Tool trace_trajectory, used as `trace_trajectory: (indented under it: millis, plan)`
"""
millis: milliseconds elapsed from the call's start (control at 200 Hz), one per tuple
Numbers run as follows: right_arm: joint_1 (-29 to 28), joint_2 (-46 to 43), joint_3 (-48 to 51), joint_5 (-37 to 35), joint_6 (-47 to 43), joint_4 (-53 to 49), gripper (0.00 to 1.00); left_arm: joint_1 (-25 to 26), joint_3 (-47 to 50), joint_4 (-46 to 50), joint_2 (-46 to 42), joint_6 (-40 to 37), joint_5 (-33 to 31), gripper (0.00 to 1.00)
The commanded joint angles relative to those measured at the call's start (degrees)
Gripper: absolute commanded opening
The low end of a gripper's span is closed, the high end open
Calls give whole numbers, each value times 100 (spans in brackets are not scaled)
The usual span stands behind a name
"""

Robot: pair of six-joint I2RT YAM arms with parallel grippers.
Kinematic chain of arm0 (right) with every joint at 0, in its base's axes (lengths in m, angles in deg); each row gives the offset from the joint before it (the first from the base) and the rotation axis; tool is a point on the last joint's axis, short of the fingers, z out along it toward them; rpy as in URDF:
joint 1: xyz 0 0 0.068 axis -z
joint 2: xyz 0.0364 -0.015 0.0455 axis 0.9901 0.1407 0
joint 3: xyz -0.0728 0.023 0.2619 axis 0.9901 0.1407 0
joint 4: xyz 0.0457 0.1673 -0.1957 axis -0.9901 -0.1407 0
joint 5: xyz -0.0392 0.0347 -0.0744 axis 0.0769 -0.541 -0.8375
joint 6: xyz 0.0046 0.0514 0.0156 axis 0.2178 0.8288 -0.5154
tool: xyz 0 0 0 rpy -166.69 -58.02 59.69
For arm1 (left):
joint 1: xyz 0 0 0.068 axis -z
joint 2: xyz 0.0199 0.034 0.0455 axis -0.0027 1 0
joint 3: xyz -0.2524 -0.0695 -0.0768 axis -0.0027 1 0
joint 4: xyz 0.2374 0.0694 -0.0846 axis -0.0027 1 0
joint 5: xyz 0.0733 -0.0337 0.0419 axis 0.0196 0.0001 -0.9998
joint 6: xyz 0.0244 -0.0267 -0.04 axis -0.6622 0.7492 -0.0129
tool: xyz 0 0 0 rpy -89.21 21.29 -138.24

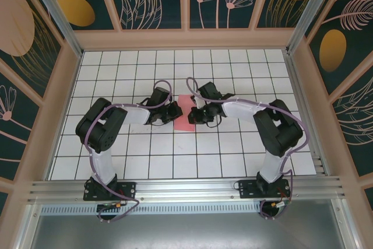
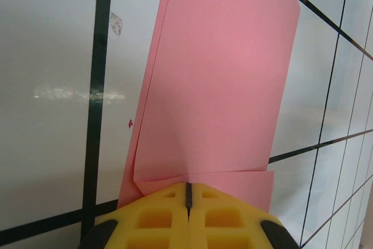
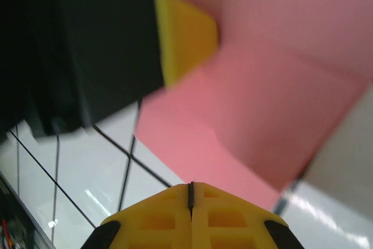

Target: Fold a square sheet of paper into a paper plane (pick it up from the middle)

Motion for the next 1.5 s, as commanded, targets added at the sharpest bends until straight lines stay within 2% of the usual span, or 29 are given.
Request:
trace_trajectory:
  millis: [0, 205, 440, 751, 891, 1086, 1151, 1201, 1251, 1306, 1491]
  plan:
    - [-31, 456, -389, -116, 78, -7, 7, -18, 60, 474, 312, 11, -285, 6]
    - [-46, 854, -638, -180, 64, -42, 6, -17, 57, 472, 305, 18, -267, 6]
    - [-48, 896, -368, -291, 38, -60, 6, -13, 64, 472, 296, 37, -276, 6]
    - [-60, 66, 801, 147, -304, -252, 7, -14, 66, 541, 313, 51, -339, 6]
    - [-11, -333, 1246, -70, -216, -273, 7, -13, 33, 536, 272, -2, -275, 7]
    - [243, -1132, 1280, -200, 388, 326, 14, -16, -345, 720, 88, -345, -61, 21]
    - [388, -1338, 1278, -338, 642, 617, 21, -15, -383, 721, -83, -365, 46, 25]
    - [473, -1421, 1308, -453, 842, 835, 28, -22, -583, 693, -228, -334, 113, 33]
    - [649, -1432, 1304, -550, 994, 1011, 33, -20, -601, 632, -383, -260, 176, 44]
    - [761, -1367, 1269, -637, 1097, 1158, 39, -15, -568, 551, -550, -174, 188, 51]
    - [827, -831, 857, -274, 1024, 1277, 44, -15, -122, 437, -1022, 72, -196, 57]
